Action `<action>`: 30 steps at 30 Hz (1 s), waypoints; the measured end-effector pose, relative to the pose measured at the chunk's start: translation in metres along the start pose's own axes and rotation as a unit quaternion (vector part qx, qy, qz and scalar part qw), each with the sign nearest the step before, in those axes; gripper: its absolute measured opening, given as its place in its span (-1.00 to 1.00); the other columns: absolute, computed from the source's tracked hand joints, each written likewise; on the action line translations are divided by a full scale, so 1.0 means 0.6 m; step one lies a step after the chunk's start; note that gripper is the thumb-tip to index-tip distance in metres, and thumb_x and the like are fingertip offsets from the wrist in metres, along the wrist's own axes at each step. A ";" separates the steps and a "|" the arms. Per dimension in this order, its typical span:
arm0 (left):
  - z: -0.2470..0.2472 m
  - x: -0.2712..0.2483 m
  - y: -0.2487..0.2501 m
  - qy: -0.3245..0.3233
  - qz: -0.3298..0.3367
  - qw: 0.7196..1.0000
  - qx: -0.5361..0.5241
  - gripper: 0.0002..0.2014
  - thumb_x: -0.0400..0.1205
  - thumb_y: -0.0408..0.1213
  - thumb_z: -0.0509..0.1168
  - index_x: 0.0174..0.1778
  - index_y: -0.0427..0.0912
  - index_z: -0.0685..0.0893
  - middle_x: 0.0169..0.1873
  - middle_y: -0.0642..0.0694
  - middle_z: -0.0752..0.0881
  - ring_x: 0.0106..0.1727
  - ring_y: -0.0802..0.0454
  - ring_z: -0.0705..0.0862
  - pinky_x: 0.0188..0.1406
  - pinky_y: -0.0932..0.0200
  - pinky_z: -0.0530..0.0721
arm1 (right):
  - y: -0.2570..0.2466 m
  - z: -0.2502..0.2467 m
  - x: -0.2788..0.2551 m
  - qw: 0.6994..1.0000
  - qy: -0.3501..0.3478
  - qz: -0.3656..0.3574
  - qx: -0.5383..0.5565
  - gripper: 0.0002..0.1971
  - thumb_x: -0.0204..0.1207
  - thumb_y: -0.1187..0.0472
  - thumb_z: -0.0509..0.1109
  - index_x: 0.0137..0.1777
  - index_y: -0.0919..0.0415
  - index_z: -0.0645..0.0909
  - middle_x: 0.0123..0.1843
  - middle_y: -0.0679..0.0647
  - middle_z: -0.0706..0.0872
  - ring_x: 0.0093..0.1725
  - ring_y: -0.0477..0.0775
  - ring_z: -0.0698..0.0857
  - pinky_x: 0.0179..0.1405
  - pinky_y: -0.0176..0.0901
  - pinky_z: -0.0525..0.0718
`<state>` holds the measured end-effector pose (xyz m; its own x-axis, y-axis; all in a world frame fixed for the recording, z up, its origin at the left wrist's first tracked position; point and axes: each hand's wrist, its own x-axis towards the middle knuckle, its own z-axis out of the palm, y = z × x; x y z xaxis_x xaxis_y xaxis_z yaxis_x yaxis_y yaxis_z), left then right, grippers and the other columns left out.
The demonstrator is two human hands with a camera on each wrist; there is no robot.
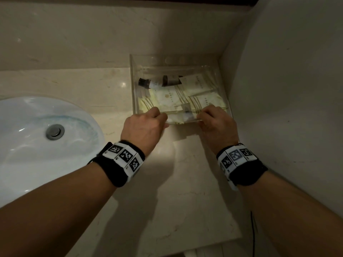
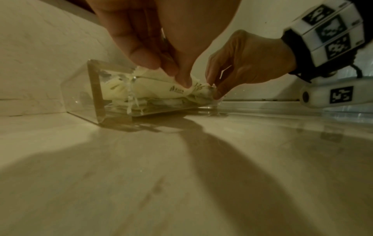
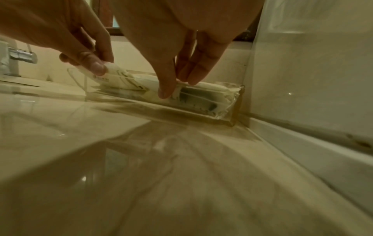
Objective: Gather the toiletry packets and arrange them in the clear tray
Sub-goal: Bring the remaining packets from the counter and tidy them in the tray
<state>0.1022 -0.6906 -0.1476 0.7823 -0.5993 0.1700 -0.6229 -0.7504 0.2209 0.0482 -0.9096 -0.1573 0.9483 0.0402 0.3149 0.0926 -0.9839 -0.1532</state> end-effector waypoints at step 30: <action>-0.001 0.048 -0.025 0.004 -0.005 0.999 -0.043 -0.85 0.56 -0.18 0.43 0.02 -0.05 0.78 -0.03 0.02 0.81 -0.25 -0.19 0.79 -0.42 -0.07 0.75 | 0.001 -0.004 0.065 0.999 -0.026 0.015 -0.046 -0.76 0.18 0.26 0.64 -0.14 0.19 0.75 -0.13 0.08 0.73 -0.17 0.20 0.66 -0.48 -0.19 0.51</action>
<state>0.1340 -0.6961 -0.1457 0.7888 -0.5891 0.1751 -0.6124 -0.7293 0.3050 0.0847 -0.9091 -0.1429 0.9649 0.0170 0.2620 0.0380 -0.9964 -0.0752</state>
